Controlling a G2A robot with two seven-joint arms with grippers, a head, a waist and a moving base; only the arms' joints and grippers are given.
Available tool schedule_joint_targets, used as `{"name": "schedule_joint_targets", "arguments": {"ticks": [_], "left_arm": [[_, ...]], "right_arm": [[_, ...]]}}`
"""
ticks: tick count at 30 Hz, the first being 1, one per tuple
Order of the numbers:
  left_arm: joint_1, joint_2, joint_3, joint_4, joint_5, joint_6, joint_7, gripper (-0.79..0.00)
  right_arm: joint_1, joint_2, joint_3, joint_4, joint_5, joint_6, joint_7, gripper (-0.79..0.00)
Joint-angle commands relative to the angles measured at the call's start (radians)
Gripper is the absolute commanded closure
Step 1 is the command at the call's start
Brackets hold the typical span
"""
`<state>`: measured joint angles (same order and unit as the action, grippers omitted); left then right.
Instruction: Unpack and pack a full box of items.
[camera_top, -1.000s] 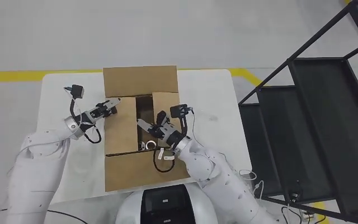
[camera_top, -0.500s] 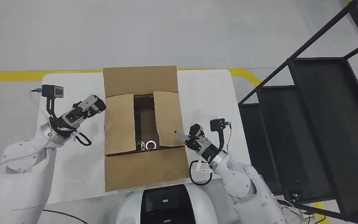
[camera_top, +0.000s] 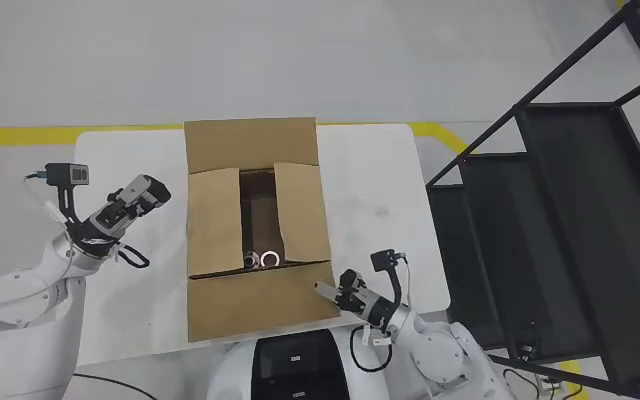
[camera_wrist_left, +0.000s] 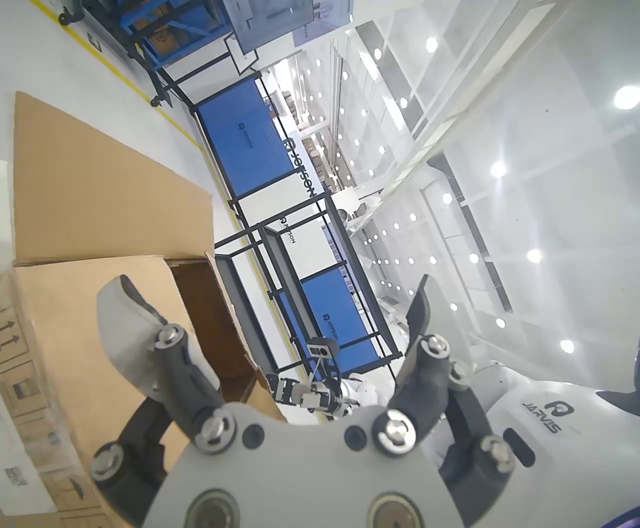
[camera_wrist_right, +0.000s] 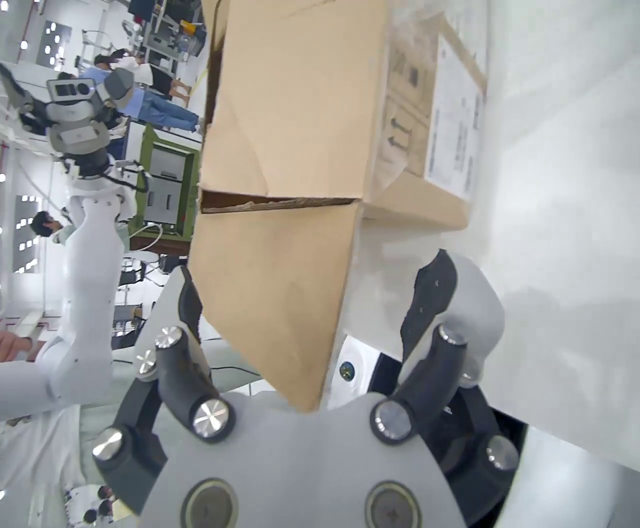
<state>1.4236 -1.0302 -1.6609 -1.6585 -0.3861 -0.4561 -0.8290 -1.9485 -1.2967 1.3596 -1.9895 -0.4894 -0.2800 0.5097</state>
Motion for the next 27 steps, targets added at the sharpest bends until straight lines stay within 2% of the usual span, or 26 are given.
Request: {"name": "schedule_joint_targets", "arguments": {"ticks": [1,8,13,17,22,27], "left_arm": [[0.001,0.000,-0.001,0.000,0.000,-0.001,0.006,-0.785],[0.013,0.001,-0.009,-0.017,0.005,-0.007,0.026,-0.785],[0.031,0.001,-0.015,-0.036,0.005,-0.016,0.036,-0.785],[0.042,0.001,-0.023,-0.048,0.007,-0.021,0.049,-0.785],[0.058,0.002,-0.040,-0.073,-0.003,-0.033,0.044,-0.785],[0.090,0.008,-0.068,-0.105,-0.087,-0.033,-0.046,-0.785]], "right_arm": [[-0.002,0.003,-0.002,-0.001,0.033,-0.029,0.026,-0.785],[0.028,0.008,-0.019,0.006,0.206,-0.152,0.016,-0.785],[0.094,0.007,-0.056,0.034,0.315,-0.228,-0.001,-0.785],[0.171,0.004,-0.093,0.082,0.320,-0.216,-0.011,-0.785],[0.273,-0.008,-0.156,0.167,0.313,-0.183,-0.079,-0.785],[0.353,-0.019,-0.206,0.222,0.280,-0.165,-0.137,-0.785]]}}
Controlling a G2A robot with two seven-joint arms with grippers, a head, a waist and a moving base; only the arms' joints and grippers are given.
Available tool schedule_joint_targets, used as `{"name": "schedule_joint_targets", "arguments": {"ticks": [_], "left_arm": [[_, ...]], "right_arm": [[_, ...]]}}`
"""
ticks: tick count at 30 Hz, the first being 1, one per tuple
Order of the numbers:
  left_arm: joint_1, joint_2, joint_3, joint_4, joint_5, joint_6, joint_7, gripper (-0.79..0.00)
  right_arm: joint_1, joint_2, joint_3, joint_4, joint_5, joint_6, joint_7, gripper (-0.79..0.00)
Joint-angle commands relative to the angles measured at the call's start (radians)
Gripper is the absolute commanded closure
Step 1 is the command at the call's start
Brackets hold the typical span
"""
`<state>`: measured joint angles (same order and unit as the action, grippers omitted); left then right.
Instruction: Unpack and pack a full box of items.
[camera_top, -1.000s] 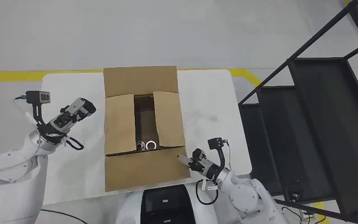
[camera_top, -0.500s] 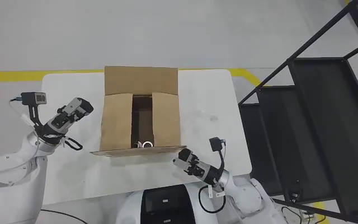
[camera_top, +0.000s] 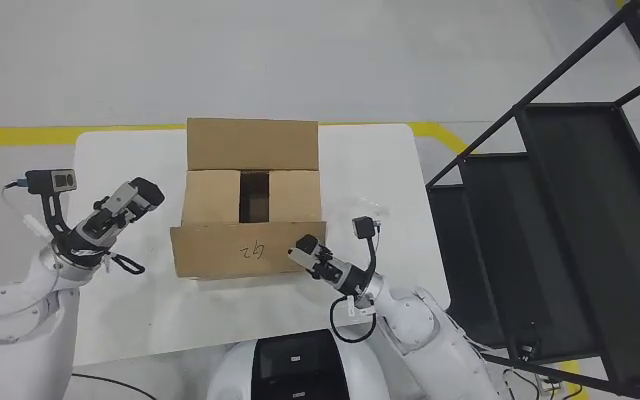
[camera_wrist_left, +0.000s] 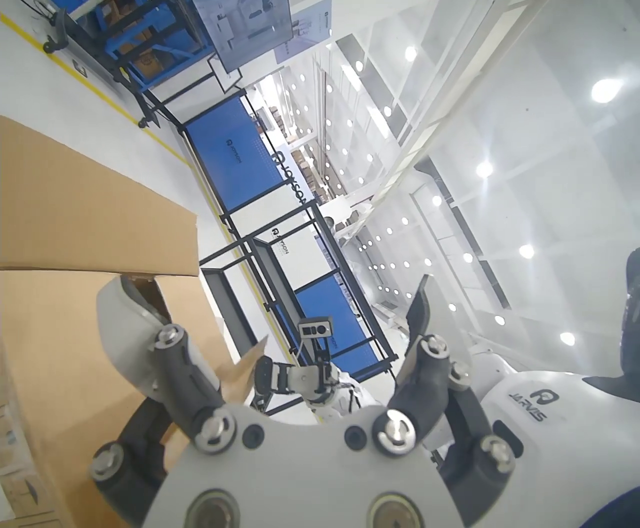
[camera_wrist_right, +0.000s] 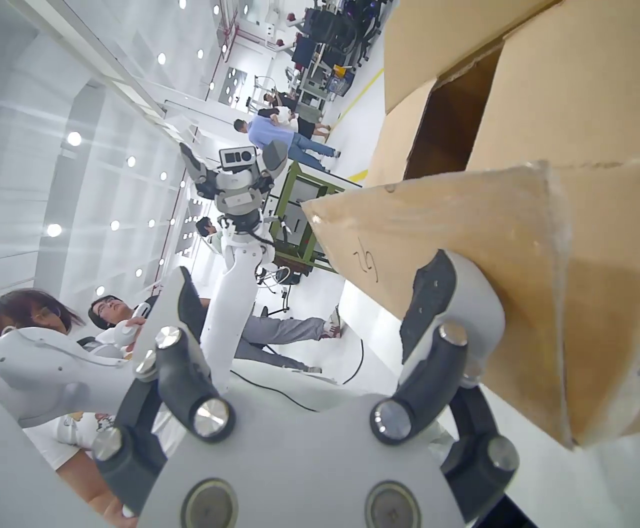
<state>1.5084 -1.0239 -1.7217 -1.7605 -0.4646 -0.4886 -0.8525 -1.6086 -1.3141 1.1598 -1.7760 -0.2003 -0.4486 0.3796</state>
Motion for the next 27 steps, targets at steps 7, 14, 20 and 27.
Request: {"name": "schedule_joint_targets", "arguments": {"ticks": [7,14,20,27], "left_arm": [[-0.023,0.000,-0.011,0.044,-0.043,0.022,0.024,-0.785],[-0.219,-0.004,0.069,0.210,0.011,0.091,0.075,-0.785],[-0.439,-0.013,0.187,0.446,0.079,0.153,0.039,-0.785],[-0.645,-0.027,0.297,0.688,0.144,0.157,-0.048,-0.785]], "right_arm": [[0.135,-0.017,-0.078,0.072,-0.094,0.056,-0.063,-0.785],[0.189,-0.025,-0.129,0.095,-0.138,0.075,-0.060,-0.785],[0.199,-0.031,-0.160,0.111,-0.154,0.089,-0.088,-0.785],[0.206,-0.035,-0.186,0.129,-0.159,0.089,-0.114,-0.785]]}}
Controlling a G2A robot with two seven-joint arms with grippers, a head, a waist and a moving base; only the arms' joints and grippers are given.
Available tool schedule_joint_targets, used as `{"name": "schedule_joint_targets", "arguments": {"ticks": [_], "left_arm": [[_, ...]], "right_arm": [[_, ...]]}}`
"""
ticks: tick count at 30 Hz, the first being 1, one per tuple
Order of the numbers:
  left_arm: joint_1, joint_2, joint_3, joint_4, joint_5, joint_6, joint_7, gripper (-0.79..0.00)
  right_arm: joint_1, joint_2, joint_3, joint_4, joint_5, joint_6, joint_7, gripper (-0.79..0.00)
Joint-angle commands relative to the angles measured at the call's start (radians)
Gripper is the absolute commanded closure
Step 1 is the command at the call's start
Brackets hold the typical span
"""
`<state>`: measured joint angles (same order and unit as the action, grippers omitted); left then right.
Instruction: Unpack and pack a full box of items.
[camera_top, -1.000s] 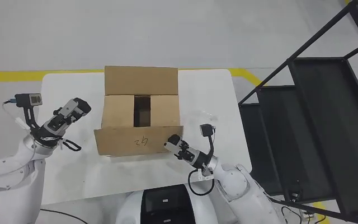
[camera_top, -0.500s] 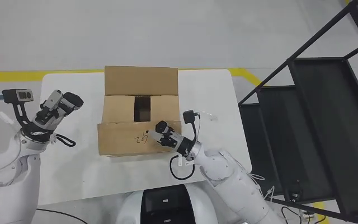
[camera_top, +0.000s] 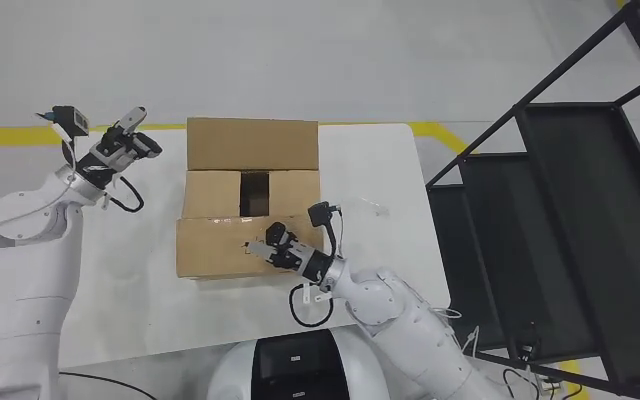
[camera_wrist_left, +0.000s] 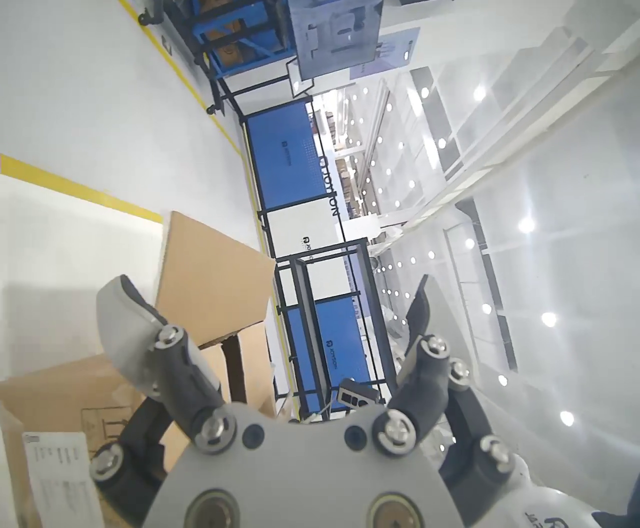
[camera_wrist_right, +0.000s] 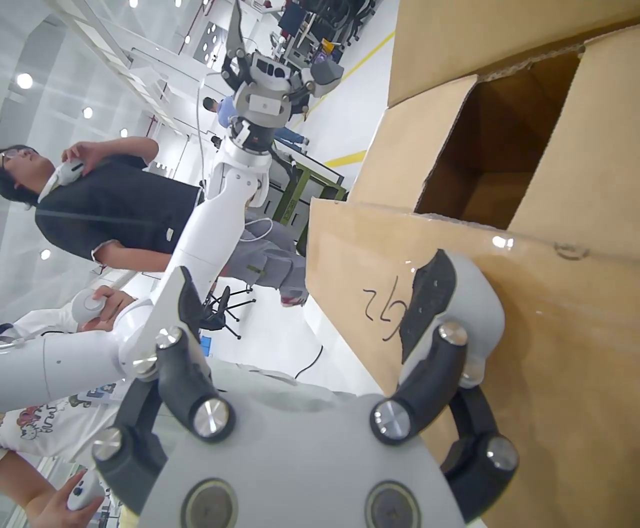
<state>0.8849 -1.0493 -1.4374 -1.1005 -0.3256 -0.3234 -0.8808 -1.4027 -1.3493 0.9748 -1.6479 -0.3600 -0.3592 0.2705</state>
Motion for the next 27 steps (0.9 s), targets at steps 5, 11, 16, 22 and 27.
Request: {"name": "schedule_joint_targets", "arguments": {"ticks": [5,11,16,22,27], "left_arm": [[-0.073,-0.004,0.041,0.092,0.033,-0.054,-0.063,-0.785],[-0.073,-0.004,0.041,0.092,0.033,-0.054,-0.063,-0.785],[-0.059,-0.004,0.052,0.081,0.090,-0.045,-0.005,-0.785],[-0.111,-0.024,0.127,0.155,0.127,-0.126,0.027,-0.785],[-0.181,-0.049,0.196,0.263,0.108,-0.169,-0.007,-0.785]], "right_arm": [[0.004,-0.003,-0.012,0.007,0.002,-0.001,-0.017,-0.785],[0.021,-0.006,-0.021,0.017,0.001,0.006,-0.024,-0.785],[0.030,-0.007,-0.037,0.023,-0.013,0.007,-0.008,-0.785],[0.033,-0.008,-0.047,0.023,-0.015,0.007,0.001,-0.785],[0.029,-0.006,-0.043,0.013,-0.018,0.011,0.009,-0.785]]}}
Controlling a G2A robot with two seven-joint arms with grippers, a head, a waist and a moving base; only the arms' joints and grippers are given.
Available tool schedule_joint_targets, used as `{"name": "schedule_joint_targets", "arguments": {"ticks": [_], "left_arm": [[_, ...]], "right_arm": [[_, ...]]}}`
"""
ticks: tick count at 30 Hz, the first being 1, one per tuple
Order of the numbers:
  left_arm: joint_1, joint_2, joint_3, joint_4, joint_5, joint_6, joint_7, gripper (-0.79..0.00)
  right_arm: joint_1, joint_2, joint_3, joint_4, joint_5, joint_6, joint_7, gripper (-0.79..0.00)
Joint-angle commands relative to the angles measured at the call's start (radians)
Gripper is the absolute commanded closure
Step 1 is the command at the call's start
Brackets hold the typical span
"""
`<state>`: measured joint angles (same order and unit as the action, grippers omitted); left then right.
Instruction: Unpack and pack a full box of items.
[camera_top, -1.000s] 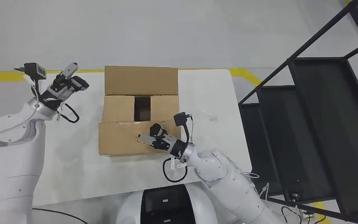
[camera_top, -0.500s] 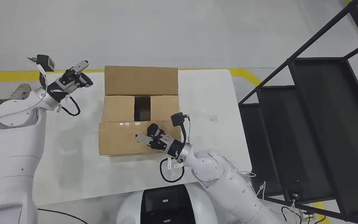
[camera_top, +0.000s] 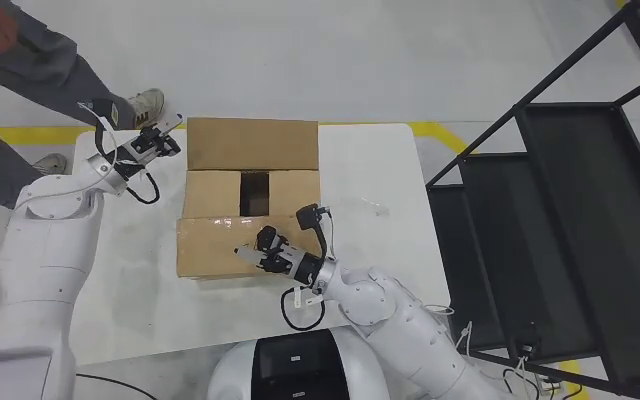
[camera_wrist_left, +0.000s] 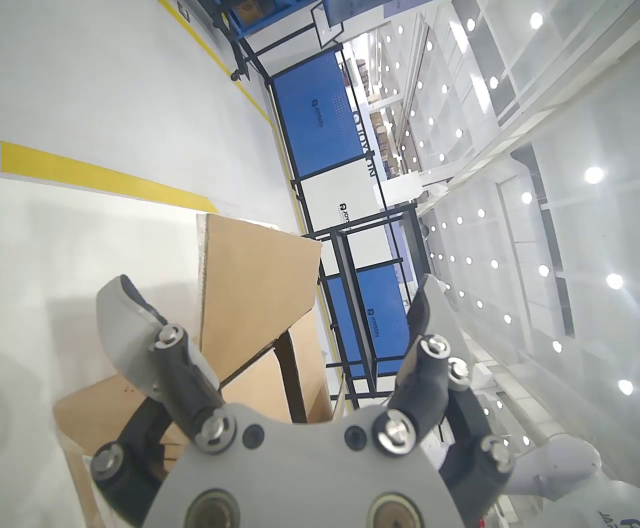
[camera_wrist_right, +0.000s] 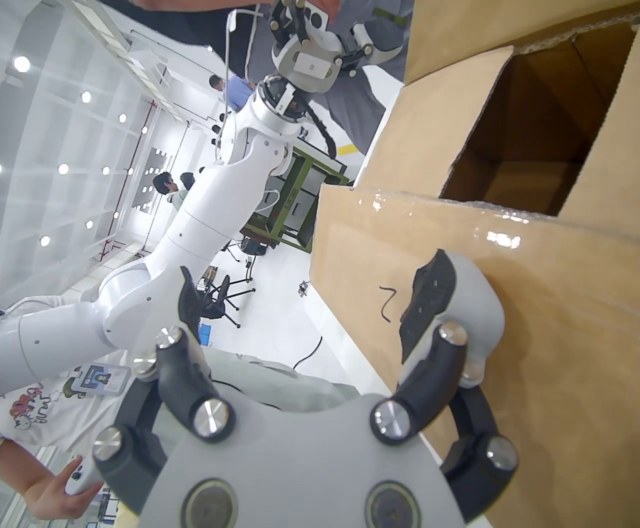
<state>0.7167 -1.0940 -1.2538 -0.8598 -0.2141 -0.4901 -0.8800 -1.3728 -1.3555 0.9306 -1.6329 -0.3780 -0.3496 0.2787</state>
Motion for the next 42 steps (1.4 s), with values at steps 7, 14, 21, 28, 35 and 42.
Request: {"name": "schedule_joint_targets", "arguments": {"ticks": [7,14,21,28,35,42], "left_arm": [[-0.089,-0.034,0.066,0.145,-0.078,-0.064,-0.082,-0.785],[-0.098,-0.030,0.042,0.159,-0.236,-0.131,-0.319,-0.785],[0.004,0.019,0.006,-0.039,-0.244,-0.042,-0.408,-0.785],[0.101,0.069,0.002,-0.182,-0.173,0.043,-0.493,-0.785],[0.132,0.096,0.010,-0.221,-0.164,0.078,-0.528,-0.785],[0.143,0.119,0.019,-0.247,-0.146,0.102,-0.552,-0.785]], "right_arm": [[-0.011,0.004,0.009,-0.018,-0.003,0.010,0.004,-0.785],[-0.007,0.003,-0.001,-0.009,0.005,0.011,0.009,-0.785],[0.008,0.000,-0.009,0.008,0.013,0.018,0.006,-0.785],[0.015,0.000,-0.006,0.014,-0.002,0.038,0.005,-0.785],[0.005,0.002,0.004,0.008,-0.029,0.070,-0.013,-0.785],[-0.038,0.011,0.054,-0.042,-0.060,0.104,-0.092,-0.785]]}}
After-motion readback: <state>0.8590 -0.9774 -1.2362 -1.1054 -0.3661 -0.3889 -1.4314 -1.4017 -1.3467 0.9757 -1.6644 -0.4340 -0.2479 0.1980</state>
